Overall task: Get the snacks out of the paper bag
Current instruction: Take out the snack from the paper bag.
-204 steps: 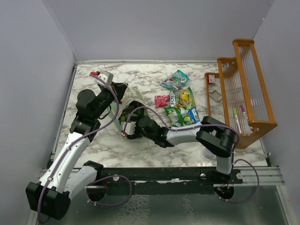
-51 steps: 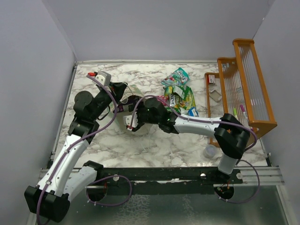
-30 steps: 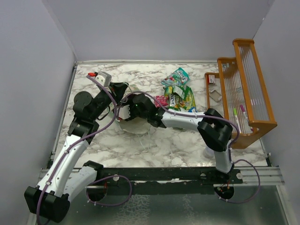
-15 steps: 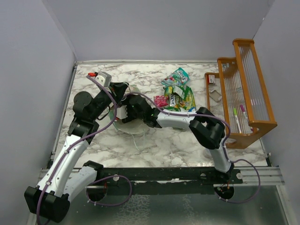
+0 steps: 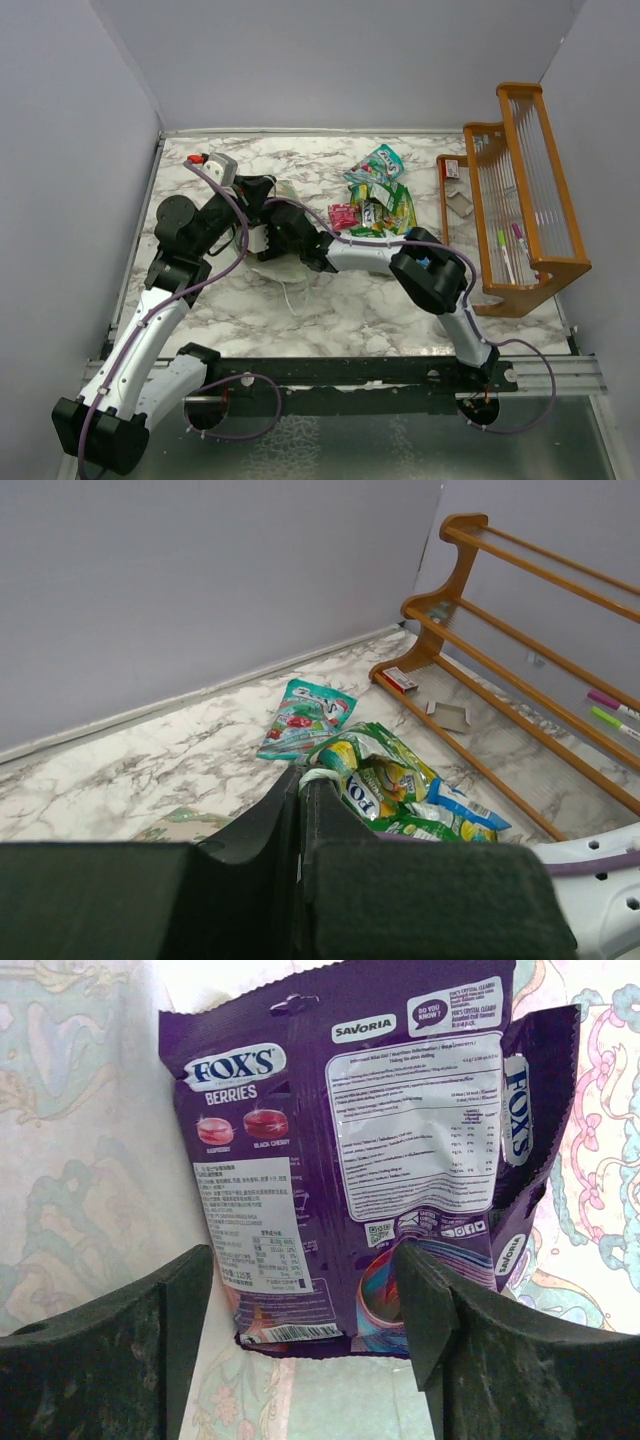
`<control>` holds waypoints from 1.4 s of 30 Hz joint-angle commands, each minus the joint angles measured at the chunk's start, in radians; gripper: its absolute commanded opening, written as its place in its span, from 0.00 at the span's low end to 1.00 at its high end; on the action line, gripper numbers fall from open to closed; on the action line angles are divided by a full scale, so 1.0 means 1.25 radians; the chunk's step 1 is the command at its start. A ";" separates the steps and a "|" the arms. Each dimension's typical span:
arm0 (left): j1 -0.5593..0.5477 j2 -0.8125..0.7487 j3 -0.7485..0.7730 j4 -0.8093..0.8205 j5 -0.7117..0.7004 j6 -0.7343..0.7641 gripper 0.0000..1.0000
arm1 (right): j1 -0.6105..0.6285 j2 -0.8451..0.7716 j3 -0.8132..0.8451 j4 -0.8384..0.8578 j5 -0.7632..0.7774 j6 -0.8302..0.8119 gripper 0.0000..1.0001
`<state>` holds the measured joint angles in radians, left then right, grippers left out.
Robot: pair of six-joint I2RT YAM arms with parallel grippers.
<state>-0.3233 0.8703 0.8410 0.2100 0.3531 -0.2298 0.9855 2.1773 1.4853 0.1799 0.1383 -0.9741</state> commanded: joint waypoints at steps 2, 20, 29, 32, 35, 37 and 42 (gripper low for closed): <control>-0.007 -0.012 -0.004 0.039 0.030 -0.012 0.00 | -0.011 0.050 0.042 0.021 0.040 -0.010 0.77; -0.011 -0.002 -0.006 0.046 0.037 -0.016 0.00 | -0.051 0.156 0.131 0.032 0.017 -0.009 0.36; -0.012 0.002 -0.005 0.038 0.023 -0.011 0.00 | -0.052 0.133 0.105 0.081 0.017 -0.033 0.02; -0.012 0.005 -0.004 0.032 0.010 -0.009 0.00 | -0.052 0.097 0.072 0.091 -0.011 -0.033 0.01; -0.012 0.008 -0.003 0.023 -0.010 -0.007 0.00 | -0.051 0.059 0.039 0.097 -0.021 -0.025 0.01; -0.012 0.010 -0.001 0.019 -0.023 -0.006 0.00 | -0.051 0.030 0.007 0.106 -0.038 -0.017 0.01; -0.012 0.016 -0.002 0.016 -0.027 -0.006 0.00 | -0.044 -0.021 -0.060 0.136 -0.052 0.006 0.01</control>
<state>-0.3309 0.8860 0.8268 0.2012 0.3412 -0.2337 0.9283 2.2292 1.4689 0.3008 0.1143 -1.0027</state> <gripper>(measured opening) 0.028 0.040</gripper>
